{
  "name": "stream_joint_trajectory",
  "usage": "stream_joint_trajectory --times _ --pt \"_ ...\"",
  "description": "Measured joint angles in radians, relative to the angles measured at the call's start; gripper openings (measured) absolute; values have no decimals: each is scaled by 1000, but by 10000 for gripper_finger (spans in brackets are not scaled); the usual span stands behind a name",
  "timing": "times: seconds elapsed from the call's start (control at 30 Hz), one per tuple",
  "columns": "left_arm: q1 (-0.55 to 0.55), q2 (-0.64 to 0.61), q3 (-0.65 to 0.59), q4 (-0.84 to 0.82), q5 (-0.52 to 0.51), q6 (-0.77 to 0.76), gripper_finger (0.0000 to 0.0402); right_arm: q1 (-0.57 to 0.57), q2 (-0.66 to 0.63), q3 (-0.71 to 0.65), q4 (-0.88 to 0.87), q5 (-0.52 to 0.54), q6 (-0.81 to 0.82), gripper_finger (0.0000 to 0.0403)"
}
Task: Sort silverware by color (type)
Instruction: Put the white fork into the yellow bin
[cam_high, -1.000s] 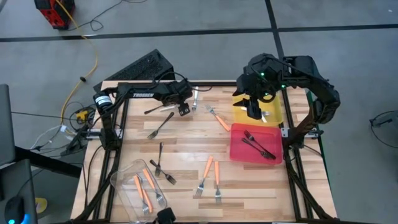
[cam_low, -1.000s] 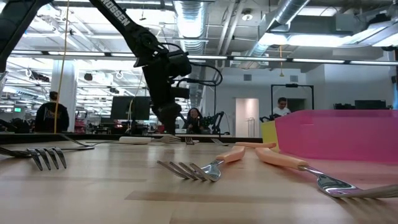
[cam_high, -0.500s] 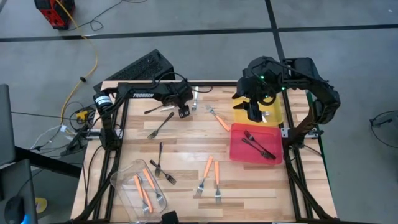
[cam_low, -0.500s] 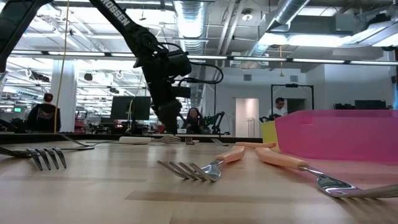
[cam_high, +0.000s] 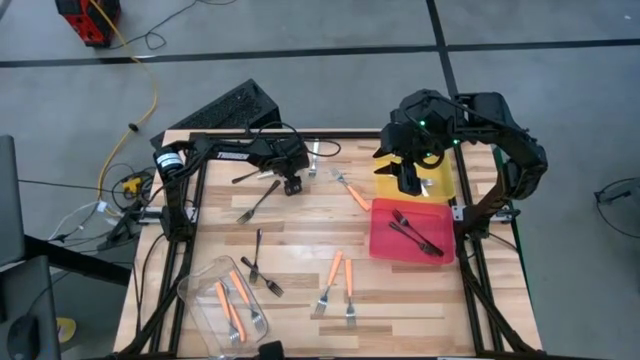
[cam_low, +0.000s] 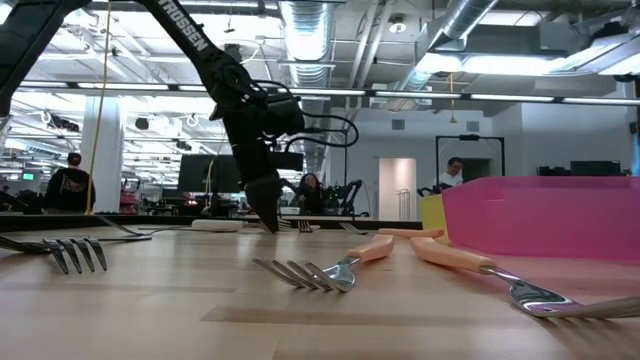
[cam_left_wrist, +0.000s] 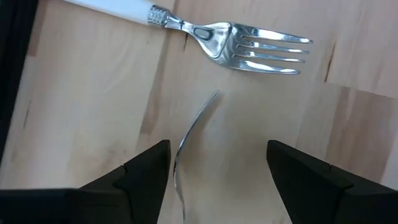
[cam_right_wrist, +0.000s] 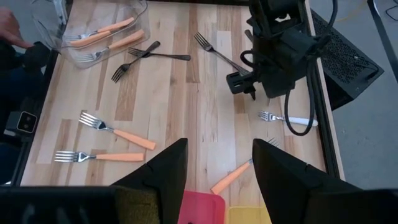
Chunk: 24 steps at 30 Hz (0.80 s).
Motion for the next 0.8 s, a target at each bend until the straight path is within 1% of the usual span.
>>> stream_joint_trajectory --times 0.23,0.3,0.37,0.47,0.73,0.8 --pt "-4 16 1 6 -12 3 252 0 0 0 0 0 1 203" --pt "-4 17 1 6 -18 0 244 0 0 0 0 0 1 203" --pt "-5 18 0 6 -34 -5 227 0 0 0 0 0 1 203" --pt "-6 19 0 7 -41 -9 183 0 0 0 0 0 11 203" --pt "-6 21 -2 23 -41 -62 27 1 0 0 0 -1 26 203" --pt "-5 22 -2 28 -47 -82 8 1 0 0 0 0 27 203"
